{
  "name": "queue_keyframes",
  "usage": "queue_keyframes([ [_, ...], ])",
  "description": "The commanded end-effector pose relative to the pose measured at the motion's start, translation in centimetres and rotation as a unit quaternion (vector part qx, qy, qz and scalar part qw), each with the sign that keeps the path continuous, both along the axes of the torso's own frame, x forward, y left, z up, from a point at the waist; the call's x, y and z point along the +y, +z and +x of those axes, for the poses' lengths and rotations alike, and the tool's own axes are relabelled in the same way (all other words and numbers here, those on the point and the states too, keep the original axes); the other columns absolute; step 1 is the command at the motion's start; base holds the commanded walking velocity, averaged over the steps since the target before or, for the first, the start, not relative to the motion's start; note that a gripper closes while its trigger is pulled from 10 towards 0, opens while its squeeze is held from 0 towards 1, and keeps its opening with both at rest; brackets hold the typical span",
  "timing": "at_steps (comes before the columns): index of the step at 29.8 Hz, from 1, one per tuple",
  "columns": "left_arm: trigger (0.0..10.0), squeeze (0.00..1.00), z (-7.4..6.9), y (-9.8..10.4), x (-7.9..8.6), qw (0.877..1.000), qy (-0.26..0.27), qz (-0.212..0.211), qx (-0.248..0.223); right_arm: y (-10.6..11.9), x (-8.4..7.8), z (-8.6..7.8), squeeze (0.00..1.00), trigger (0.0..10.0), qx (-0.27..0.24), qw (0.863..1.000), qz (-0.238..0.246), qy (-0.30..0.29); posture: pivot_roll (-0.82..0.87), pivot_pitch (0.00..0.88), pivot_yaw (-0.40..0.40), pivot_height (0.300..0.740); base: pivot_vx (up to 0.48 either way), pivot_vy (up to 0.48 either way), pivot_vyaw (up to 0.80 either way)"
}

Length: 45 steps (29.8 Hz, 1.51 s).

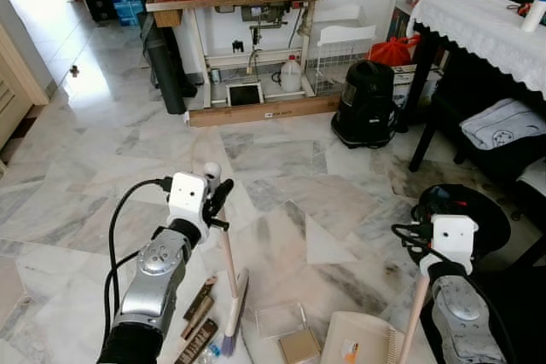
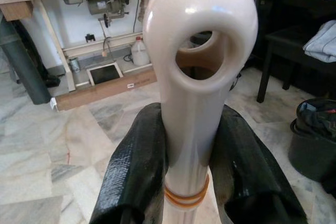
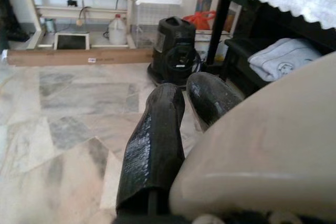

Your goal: Sweep floor

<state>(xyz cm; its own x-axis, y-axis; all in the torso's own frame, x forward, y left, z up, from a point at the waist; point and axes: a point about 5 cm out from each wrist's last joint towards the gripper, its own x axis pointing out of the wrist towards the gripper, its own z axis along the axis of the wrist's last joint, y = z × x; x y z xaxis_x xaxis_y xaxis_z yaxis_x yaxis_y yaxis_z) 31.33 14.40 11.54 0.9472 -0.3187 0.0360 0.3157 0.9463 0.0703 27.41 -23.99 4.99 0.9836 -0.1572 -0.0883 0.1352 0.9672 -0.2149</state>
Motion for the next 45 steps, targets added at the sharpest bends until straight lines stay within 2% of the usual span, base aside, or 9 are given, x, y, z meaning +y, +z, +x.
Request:
queue_keyframes([
  [1,10.0,0.0,0.2,1.2,0.0,1.0,-0.005,-0.001,-0.025,0.1,-0.1,0.0,0.0,10.0,-0.003,1.0,-0.006,0.01,-0.1,0.0,0.06,0.74,0.0,0.0,0.0],
  [10,10.0,0.0,0.2,1.4,-0.6,1.0,-0.018,-0.003,-0.021,-1.1,0.8,-0.3,0.0,10.0,0.015,1.0,0.002,0.021,-0.09,0.001,0.061,0.74,0.0,0.0,0.0],
  [13,10.0,0.0,0.7,1.3,-0.8,1.0,-0.019,-0.008,-0.016,-1.6,1.5,-0.4,0.0,10.0,0.02,0.999,0.006,0.029,-0.08,0.005,0.062,0.74,0.0,0.0,0.0],
  [22,10.0,0.0,2.1,0.3,-0.9,1.0,-0.009,-0.016,0.007,-2.1,2.1,-0.6,0.0,10.0,0.025,0.999,0.012,0.035,-0.09,0.009,0.059,0.74,0.0,0.0,0.0],
  [30,10.0,0.0,2.8,-0.8,-1.4,0.999,-0.024,-0.013,0.036,-2.1,2.1,-0.6,0.0,10.0,0.024,0.999,0.011,0.036,-0.1,0.01,0.058,0.74,0.0,0.0,0.0],
  [39,10.0,0.0,2.8,-1.9,-2.0,0.998,-0.035,-0.017,0.053,-1.9,1.9,-0.7,0.0,10.0,0.02,0.999,0.006,0.037,-0.12,0.015,0.053,0.74,0.0,0.0,0.0],
  [45,10.0,0.0,2.7,-2.6,-2.4,0.996,-0.038,-0.039,0.074,-1.8,1.8,-0.8,0.0,10.0,0.019,0.999,0.004,0.038,-0.13,0.021,0.048,0.74,0.0,0.0,0.0],
])
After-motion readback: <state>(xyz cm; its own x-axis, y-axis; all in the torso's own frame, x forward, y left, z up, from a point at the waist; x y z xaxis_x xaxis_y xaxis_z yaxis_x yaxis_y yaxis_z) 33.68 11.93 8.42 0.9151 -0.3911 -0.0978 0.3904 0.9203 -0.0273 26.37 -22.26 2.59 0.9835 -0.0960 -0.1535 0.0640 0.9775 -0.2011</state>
